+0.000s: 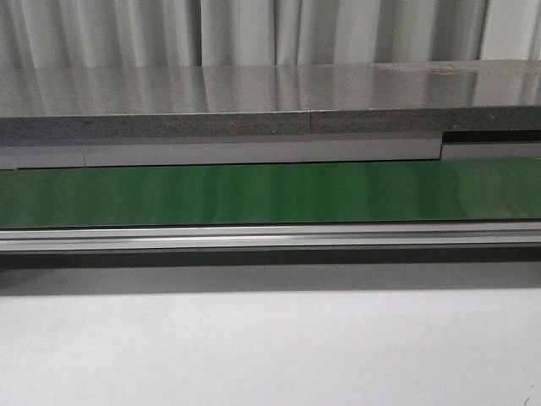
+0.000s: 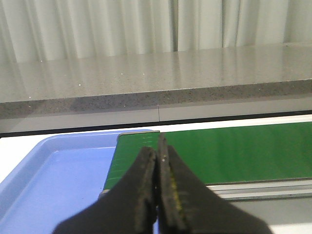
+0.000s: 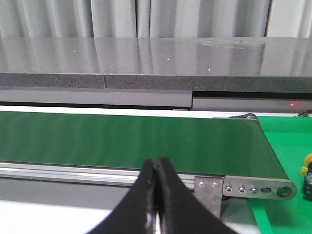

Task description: Move button from left to right

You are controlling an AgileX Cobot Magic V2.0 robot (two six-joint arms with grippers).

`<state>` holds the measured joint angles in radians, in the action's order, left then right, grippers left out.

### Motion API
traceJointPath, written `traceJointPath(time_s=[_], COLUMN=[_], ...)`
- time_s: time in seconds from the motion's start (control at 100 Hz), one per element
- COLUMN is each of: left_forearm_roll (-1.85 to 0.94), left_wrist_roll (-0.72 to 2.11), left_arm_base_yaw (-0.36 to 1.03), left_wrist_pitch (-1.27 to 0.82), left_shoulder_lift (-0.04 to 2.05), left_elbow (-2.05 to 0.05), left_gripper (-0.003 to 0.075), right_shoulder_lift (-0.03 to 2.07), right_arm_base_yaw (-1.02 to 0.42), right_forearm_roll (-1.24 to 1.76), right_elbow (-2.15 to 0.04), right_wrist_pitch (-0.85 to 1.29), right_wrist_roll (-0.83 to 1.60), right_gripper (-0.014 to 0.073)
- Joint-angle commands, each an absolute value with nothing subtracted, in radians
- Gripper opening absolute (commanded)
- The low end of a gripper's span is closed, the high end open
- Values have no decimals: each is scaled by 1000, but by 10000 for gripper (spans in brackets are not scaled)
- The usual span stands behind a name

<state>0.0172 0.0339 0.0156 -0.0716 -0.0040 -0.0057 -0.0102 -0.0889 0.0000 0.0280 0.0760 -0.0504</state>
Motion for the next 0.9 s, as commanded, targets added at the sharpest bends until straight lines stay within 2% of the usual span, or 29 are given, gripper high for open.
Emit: traceJointPath(time_s=[0.0, 0.89], left_forearm_roll=[18, 18], left_wrist_roll=[21, 21], left_arm_base_yaw=[3, -9], left_wrist_pitch=[15, 17], left_shoulder_lift=[-38, -38], left_elbow=[38, 38], left_gripper=[-19, -19], right_shoulder_lift=[-26, -26], right_arm_base_yaw=[-89, -89], right_forearm_roll=[-8, -8], right_elbow=[9, 9], right_wrist_pitch=[-14, -14], right_wrist_roll=[-49, -49], right_gripper=[-67, -67])
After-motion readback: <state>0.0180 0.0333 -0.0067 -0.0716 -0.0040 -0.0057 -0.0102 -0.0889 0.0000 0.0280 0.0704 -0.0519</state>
